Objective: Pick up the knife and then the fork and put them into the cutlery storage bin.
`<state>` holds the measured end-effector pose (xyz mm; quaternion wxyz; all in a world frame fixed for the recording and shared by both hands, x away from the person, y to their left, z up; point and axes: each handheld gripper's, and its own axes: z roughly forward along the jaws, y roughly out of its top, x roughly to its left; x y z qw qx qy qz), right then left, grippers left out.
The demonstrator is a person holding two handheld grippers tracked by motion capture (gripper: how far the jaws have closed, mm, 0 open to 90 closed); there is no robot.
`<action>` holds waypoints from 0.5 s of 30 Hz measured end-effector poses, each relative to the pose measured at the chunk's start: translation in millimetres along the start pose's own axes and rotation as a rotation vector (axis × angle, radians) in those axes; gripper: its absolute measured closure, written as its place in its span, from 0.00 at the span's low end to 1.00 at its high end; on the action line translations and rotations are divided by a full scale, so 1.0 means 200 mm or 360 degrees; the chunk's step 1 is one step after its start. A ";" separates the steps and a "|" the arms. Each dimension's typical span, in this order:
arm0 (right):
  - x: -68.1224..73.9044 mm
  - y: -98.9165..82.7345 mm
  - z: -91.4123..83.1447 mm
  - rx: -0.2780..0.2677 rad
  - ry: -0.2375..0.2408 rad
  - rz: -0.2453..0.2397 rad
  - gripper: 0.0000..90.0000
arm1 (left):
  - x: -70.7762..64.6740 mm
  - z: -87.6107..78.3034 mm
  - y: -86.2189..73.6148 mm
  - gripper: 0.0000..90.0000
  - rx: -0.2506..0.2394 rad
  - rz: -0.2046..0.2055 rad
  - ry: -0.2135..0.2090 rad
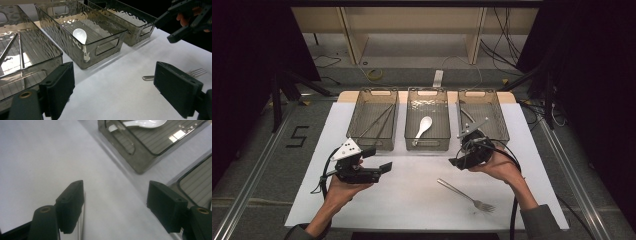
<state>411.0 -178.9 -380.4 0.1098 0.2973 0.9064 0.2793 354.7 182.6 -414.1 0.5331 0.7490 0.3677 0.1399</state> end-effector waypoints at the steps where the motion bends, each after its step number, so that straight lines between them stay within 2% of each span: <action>1: 0.01 0.00 0.01 0.0008 0.0004 -0.0014 0.34 | 0.00 0.00 0.00 0.18 -0.0006 -0.0008 0.0000; 8: 0.08 -0.05 0.04 0.0117 0.0036 -0.0078 0.35 | 0.00 0.00 0.00 0.18 0.0001 0.0001 0.0002; 15: 0.11 -0.09 0.06 0.0220 0.0036 -0.0114 0.37 | 0.00 0.00 0.00 0.18 0.0000 0.0003 0.0000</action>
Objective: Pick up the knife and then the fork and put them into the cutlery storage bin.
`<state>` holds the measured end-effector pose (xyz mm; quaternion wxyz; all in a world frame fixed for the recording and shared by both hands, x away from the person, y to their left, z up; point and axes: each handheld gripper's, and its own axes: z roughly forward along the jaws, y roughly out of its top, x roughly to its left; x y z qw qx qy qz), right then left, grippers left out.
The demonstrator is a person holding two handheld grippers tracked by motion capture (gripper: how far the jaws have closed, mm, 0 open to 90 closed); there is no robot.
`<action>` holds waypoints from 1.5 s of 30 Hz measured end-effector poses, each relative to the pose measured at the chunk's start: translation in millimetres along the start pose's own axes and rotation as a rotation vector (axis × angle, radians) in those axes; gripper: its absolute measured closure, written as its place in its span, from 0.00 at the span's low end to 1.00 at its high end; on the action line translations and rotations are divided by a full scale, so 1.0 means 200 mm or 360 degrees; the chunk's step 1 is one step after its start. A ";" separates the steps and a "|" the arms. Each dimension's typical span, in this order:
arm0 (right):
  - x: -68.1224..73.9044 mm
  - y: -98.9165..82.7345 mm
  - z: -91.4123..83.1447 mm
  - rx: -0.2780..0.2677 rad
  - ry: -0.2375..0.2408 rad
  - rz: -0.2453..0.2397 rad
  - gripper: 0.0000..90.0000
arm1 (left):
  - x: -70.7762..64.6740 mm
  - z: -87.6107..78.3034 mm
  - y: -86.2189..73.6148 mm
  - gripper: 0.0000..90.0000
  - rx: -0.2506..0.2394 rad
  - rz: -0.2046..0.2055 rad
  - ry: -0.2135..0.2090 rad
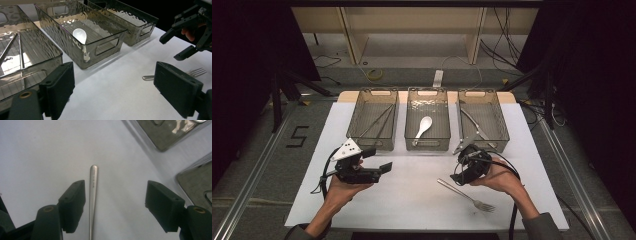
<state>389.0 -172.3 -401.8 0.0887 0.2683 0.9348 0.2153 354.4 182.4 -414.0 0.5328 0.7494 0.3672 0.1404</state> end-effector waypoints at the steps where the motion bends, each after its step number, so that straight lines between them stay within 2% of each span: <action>1: 0.00 -0.01 0.00 0.0010 0.0006 -0.0008 0.38 | 0.00 0.00 0.00 0.18 -0.0003 -0.0003 -0.0001; 8: 0.02 -0.04 0.03 0.0075 0.0032 -0.0018 0.44 | 0.00 0.00 0.00 0.18 0.0003 -0.0003 -0.0001; 16: 0.06 -0.09 0.07 0.0141 0.0085 -0.0068 0.53 | 0.00 0.00 0.00 0.18 -0.0001 -0.0003 -0.0002; 26: 0.08 -0.13 0.10 0.0203 0.0091 -0.0081 0.58 | 0.00 0.00 0.00 0.18 -0.0001 -0.0002 -0.0002; 38: 0.10 -0.16 0.14 0.0272 0.0110 -0.0088 0.68 | 0.00 0.00 0.00 0.18 0.0003 -0.0003 -0.0001; 45: 0.11 -0.17 0.15 0.0316 0.0133 -0.0123 0.75 | -0.01 0.00 0.00 0.18 0.0007 0.0000 -0.0001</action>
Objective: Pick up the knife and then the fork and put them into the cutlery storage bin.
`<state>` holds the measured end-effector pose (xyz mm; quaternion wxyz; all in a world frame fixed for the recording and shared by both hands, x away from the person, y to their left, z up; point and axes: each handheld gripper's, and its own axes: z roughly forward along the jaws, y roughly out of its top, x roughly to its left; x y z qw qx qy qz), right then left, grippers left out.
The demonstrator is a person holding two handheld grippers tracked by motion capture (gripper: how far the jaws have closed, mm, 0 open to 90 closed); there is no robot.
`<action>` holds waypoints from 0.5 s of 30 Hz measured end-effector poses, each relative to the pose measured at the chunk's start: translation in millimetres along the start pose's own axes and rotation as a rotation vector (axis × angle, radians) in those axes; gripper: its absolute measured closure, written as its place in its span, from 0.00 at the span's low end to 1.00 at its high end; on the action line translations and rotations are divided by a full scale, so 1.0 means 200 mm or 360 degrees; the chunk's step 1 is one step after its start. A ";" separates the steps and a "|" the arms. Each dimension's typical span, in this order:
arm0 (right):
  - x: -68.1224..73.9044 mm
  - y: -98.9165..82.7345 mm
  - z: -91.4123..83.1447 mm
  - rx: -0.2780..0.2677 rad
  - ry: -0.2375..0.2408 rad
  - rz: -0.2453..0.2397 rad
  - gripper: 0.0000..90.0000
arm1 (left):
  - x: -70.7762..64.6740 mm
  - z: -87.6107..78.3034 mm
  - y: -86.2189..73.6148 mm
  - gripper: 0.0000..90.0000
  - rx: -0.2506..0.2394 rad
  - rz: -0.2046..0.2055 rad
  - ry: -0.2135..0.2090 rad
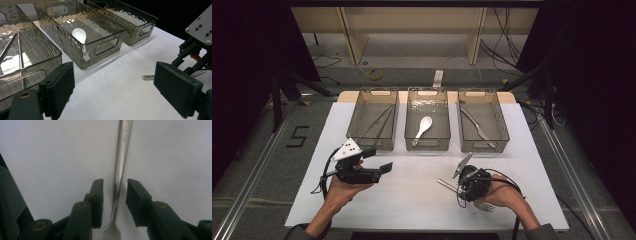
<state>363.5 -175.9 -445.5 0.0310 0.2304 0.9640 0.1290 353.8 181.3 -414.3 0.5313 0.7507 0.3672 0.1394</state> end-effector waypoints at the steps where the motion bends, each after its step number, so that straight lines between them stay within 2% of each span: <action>1: 0.00 0.00 0.00 0.0004 0.0003 -0.0003 0.76 | 0.00 0.00 0.00 0.18 -0.0002 0.0001 0.0001; 15: -0.01 -0.01 0.05 0.0075 -0.0013 -0.0013 0.87 | 0.00 0.00 0.00 0.18 0.0003 0.0007 -0.0001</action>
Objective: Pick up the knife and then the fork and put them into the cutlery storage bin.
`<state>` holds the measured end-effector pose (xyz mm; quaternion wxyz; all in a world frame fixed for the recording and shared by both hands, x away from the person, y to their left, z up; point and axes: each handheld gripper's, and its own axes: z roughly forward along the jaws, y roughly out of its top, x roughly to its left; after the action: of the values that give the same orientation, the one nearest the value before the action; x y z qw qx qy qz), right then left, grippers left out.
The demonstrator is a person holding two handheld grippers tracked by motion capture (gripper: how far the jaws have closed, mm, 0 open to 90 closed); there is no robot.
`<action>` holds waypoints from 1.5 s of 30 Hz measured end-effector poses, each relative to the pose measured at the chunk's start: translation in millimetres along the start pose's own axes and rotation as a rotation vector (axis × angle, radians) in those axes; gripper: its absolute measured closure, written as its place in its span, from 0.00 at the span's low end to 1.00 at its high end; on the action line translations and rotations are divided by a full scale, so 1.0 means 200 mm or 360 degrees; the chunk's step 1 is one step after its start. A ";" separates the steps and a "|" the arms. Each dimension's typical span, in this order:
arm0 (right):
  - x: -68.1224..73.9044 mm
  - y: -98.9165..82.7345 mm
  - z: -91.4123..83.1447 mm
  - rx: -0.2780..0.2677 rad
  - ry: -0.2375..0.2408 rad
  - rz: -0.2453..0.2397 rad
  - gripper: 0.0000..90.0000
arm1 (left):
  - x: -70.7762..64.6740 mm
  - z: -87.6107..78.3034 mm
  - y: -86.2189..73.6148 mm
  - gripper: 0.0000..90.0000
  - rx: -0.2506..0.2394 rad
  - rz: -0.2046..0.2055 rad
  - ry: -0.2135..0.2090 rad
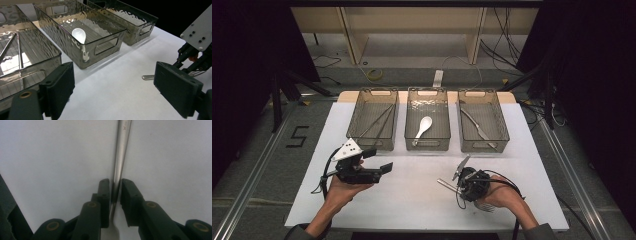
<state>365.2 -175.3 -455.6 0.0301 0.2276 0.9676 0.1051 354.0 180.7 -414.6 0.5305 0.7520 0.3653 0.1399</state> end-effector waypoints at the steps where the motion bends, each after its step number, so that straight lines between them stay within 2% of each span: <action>1: 0.00 0.00 0.00 0.0002 0.0000 -0.0002 0.87 | 0.00 0.00 0.00 0.18 0.0000 0.0000 0.0000; 7: 0.00 0.00 0.00 0.0011 -0.0002 -0.0014 0.90 | 0.00 0.00 0.00 0.18 0.0003 0.0002 -0.0001; 20: -0.01 0.02 0.00 0.0049 -0.0003 0.0009 0.93 | 0.00 0.00 0.00 0.18 0.0008 0.0006 0.0002; 29: 0.01 0.03 0.00 0.0069 -0.0019 -0.0030 0.94 | 0.00 0.00 0.00 0.18 0.0007 0.0007 0.0006; 36: 0.01 0.03 -0.01 0.0043 -0.0028 -0.0055 0.94 | 0.00 0.00 0.00 0.18 0.0002 -0.0004 0.0013; 45: -0.01 0.01 -0.04 -0.0014 -0.0052 -0.0025 0.94 | 0.00 0.00 0.00 0.18 0.0001 -0.0001 0.0012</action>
<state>367.4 -175.6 -446.6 0.0476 0.2215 0.9683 0.1053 354.5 181.3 -414.8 0.5289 0.7515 0.3678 0.1425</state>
